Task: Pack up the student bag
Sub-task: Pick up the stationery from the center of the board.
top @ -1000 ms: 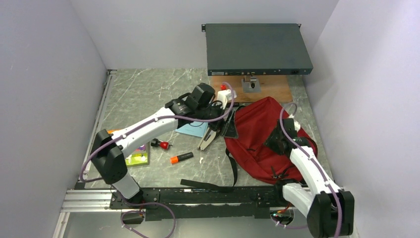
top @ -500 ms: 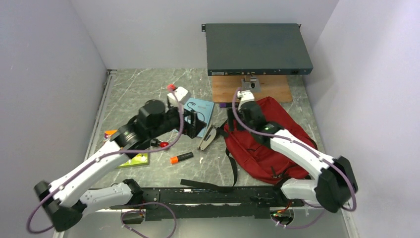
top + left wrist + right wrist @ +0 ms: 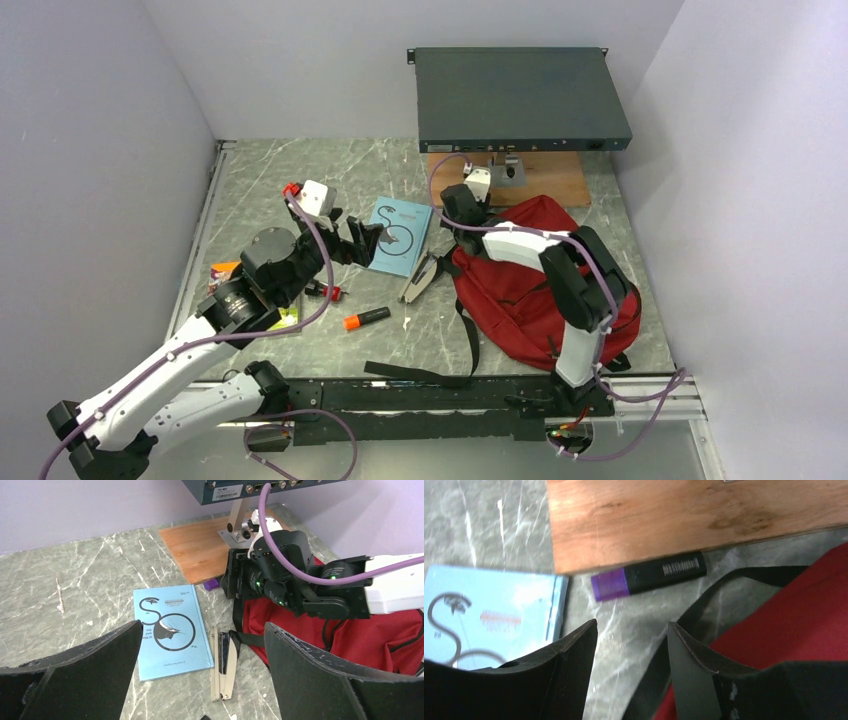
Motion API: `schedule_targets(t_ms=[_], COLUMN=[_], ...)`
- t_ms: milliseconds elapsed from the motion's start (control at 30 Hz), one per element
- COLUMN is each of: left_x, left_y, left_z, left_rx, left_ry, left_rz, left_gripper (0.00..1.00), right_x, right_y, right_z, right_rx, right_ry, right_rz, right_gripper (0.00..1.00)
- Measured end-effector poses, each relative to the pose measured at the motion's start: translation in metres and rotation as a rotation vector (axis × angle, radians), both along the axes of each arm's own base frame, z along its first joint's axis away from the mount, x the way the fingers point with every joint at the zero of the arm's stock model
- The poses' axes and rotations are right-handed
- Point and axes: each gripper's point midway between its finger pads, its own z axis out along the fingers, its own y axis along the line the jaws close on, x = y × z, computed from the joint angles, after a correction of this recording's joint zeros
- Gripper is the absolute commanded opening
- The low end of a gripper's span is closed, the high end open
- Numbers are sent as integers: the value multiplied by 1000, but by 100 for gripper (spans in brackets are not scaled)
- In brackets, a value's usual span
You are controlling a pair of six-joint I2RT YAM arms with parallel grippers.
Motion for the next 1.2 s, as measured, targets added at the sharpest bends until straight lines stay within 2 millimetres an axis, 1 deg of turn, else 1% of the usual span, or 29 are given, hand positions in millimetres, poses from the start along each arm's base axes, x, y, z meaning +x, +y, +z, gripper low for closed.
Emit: schedule_targets(t_ms=[100, 167, 267, 367, 467, 600, 733, 833, 1033, 1100, 1200], left_x=[3, 5, 8, 9, 10, 12, 13, 13, 14, 13, 11], left_y=[0, 0, 1, 1, 1, -1, -1, -2, -2, -2, -1], left_z=[-3, -5, -7, -8, -10, -14, -15, -16, -19, -21, -27], left_rx=[11, 19, 27, 34, 43, 58, 60, 62, 62, 58, 51], left_ry=[3, 7, 9, 9, 11, 18, 21, 24, 33, 46, 78], left_rz=[13, 22, 34, 39, 41, 41, 41, 40, 42, 46, 50], left_gripper=[96, 97, 97, 97, 96, 96, 96, 96, 97, 97, 97], right_x=[17, 25, 36, 44, 51, 56, 56, 51, 41, 36, 21], right_y=[-2, -6, -13, -20, -31, -32, -21, -9, 16, 28, 50], right_z=[-14, -21, -24, -26, -33, -40, -43, -49, -52, -52, -51], right_rx=[53, 76, 99, 119, 129, 143, 192, 234, 289, 310, 342], right_ry=[-20, -30, -59, -77, -72, -47, -23, 12, 51, 58, 76], right_rz=[-63, -90, -125, -152, -177, -171, -142, -109, -33, 9, 108], right_gripper=[56, 56, 56, 55, 54, 53, 52, 52, 52, 52, 52])
